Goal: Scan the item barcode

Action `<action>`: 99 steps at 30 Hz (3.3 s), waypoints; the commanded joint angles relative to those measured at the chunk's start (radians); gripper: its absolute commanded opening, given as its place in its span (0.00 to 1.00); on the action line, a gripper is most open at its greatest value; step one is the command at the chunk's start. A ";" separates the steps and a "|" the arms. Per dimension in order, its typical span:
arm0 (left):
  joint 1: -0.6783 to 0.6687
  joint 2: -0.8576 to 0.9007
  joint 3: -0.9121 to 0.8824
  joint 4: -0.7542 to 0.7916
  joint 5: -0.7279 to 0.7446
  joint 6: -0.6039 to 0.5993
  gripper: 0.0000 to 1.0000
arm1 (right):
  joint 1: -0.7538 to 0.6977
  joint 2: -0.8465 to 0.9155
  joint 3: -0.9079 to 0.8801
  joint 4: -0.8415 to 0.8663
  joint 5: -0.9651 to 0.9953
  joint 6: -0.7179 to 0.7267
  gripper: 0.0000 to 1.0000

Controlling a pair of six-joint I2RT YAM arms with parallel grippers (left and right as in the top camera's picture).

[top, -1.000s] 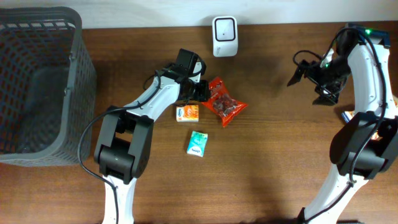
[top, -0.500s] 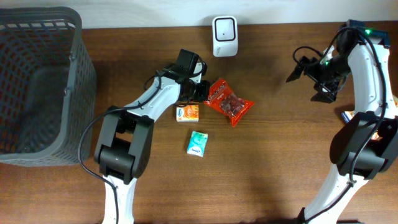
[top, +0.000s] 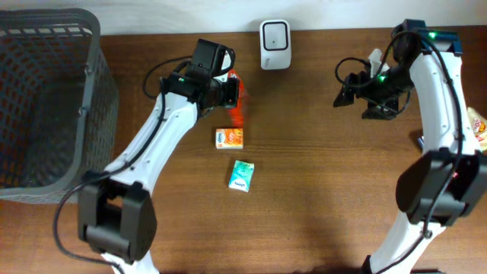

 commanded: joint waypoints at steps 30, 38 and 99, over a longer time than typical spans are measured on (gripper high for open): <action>-0.364 0.095 0.176 -0.068 -0.707 0.194 0.00 | -0.154 -0.464 0.136 -0.184 0.143 -0.014 0.96; -0.330 0.094 0.216 -0.107 -0.796 0.365 0.00 | -0.153 -0.464 0.136 -0.184 0.162 -0.014 0.93; -0.368 0.315 0.362 -0.316 -0.537 0.270 0.00 | -0.142 -0.293 -0.415 0.309 -0.307 -0.005 0.04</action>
